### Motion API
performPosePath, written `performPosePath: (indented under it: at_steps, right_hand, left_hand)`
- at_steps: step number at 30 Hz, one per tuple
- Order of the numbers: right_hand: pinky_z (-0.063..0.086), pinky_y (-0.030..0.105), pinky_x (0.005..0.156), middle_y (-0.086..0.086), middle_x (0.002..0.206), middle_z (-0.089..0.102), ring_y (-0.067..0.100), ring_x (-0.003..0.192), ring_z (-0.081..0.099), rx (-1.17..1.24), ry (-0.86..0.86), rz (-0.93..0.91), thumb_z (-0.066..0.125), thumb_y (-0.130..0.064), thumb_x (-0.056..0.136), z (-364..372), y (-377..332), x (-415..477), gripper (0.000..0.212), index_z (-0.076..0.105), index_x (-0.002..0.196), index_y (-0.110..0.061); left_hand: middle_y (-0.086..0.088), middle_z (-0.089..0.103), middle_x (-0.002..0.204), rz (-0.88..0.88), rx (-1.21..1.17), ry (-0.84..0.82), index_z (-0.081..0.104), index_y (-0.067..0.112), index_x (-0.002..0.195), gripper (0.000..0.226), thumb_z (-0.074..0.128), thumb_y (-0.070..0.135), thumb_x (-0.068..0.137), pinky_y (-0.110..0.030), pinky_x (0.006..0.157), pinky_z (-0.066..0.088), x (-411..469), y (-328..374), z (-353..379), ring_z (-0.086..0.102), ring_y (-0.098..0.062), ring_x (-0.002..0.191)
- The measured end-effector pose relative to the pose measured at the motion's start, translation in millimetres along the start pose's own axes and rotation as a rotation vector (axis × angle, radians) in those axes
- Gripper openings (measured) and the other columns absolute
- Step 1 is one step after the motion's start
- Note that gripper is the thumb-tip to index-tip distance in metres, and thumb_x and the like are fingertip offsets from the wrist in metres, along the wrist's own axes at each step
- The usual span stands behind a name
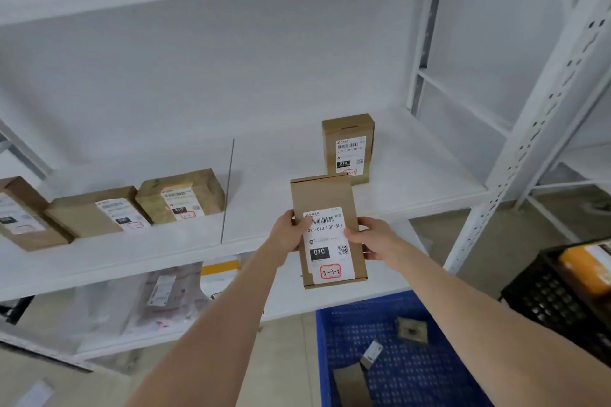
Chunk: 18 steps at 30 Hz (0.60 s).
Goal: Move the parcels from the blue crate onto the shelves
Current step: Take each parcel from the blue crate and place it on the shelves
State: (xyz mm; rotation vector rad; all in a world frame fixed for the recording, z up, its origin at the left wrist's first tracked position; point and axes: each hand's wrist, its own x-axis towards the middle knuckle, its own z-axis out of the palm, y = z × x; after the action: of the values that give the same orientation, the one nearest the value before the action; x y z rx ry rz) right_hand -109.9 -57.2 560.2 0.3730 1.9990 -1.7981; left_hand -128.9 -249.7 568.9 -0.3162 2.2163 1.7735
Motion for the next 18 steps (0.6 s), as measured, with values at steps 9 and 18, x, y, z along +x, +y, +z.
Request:
performPosePath:
  at_steps: [9,18]
  right_hand:
    - [0.052,0.038,0.090,0.008,0.109,0.068,0.023,0.100,0.065,0.039,0.083,-0.087,0.067,-0.015,0.089,-75,-19,17,0.045,0.053,0.131,-0.017]
    - [0.048,0.023,0.065,0.006,0.103,0.066,0.014,0.083,0.063,0.112,0.094,-0.152,0.064,-0.011,0.090,-183,-40,31,0.047,0.050,0.135,-0.014]
  left_hand:
    - [-0.010,0.065,0.114,0.097,0.000,0.010,0.050,0.008,0.130,0.036,0.056,0.017,0.095,-0.041,0.079,0.057,29,47,63,0.065,-0.027,0.098]
    - [-0.009,0.063,0.118,0.176,-0.013,0.076,0.051,0.008,0.131,0.039,0.058,0.012,0.093,-0.041,0.084,0.056,59,102,159,0.064,-0.026,0.102]
